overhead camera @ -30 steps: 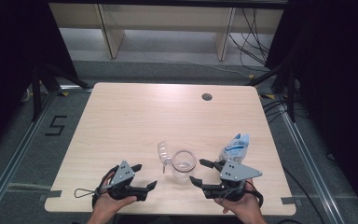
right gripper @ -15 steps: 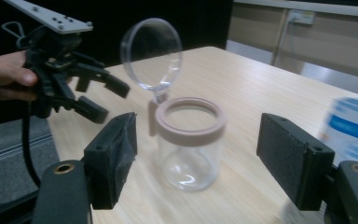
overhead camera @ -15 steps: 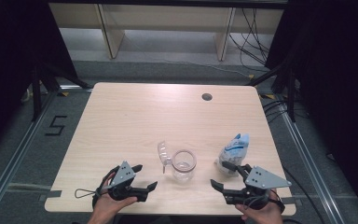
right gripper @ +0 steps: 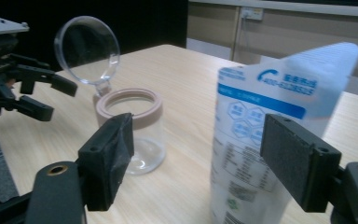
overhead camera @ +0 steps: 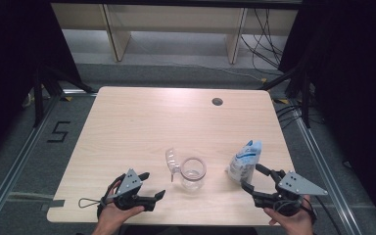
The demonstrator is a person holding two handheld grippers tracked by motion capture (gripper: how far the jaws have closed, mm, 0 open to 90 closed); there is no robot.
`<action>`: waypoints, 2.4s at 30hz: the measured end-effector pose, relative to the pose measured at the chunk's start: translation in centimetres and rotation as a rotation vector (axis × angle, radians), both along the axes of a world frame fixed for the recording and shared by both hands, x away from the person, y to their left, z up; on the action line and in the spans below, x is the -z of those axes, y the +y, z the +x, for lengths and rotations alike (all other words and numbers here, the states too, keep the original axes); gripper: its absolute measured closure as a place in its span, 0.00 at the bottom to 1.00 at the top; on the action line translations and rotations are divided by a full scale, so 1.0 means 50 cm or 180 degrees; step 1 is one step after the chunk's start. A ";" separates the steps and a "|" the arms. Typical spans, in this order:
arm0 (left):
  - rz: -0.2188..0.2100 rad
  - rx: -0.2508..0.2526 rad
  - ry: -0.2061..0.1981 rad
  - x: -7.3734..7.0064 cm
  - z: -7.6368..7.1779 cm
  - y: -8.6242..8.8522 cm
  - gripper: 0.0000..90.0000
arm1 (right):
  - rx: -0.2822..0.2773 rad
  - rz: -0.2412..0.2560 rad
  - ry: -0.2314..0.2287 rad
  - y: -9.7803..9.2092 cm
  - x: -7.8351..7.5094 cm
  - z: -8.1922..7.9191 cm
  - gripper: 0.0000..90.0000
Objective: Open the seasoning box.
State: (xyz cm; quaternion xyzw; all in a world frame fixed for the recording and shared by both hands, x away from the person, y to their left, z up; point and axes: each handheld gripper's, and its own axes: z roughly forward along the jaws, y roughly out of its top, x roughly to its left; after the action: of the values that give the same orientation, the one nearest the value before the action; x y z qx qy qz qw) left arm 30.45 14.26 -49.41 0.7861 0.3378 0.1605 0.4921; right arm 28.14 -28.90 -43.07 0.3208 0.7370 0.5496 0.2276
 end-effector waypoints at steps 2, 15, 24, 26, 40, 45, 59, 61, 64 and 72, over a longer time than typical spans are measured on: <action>-0.0042 -0.0011 0.0030 0.001 0.001 -0.001 0.19 | 0.0046 0.0015 0.0016 -0.004 0.004 0.004 0.28; -0.0016 0.0011 -0.0006 -0.001 0.001 -0.001 0.19 | 0.0250 0.0034 0.0240 -0.035 0.036 0.034 0.17; 0.0001 0.0011 -0.0012 -0.001 0.001 -0.001 0.20 | 0.0171 -0.0021 0.0107 -0.044 0.056 0.057 0.17; 0.0002 -0.0002 -0.0011 -0.001 0.000 -0.002 0.20 | 0.0154 -0.0046 0.0150 -0.043 0.059 0.062 0.17; 0.0010 -0.0030 -0.0026 -0.001 -0.002 -0.002 0.20 | 0.0293 -0.0109 0.0198 -0.041 0.081 0.084 0.18; 0.0004 -0.0024 -0.0023 0.000 -0.001 -0.002 0.20 | 0.0267 -0.0080 0.0186 -0.034 0.086 0.088 0.18; 0.0007 -0.0020 -0.0020 0.000 -0.001 -0.002 0.20 | 0.0170 -0.0160 0.0167 -0.016 0.104 0.125 0.18; 0.0010 -0.0034 -0.0016 -0.001 -0.002 -0.002 0.20 | 0.0150 -0.0095 0.0195 -0.011 0.106 0.128 0.18; 0.0020 -0.0015 -0.0016 0.000 -0.001 -0.002 0.20 | 0.0127 -0.0163 0.0116 -0.005 0.112 0.137 0.18; 0.0000 -0.0020 -0.0008 -0.001 -0.001 -0.002 0.20 | 0.0087 -0.0109 0.0229 0.011 0.121 0.144 0.20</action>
State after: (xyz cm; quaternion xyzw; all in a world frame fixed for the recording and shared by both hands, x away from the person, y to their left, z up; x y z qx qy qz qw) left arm 30.38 14.14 -49.38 0.7848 0.3397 0.1630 0.4921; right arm 35.36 -28.33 -49.13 0.3465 0.7496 0.5218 0.2138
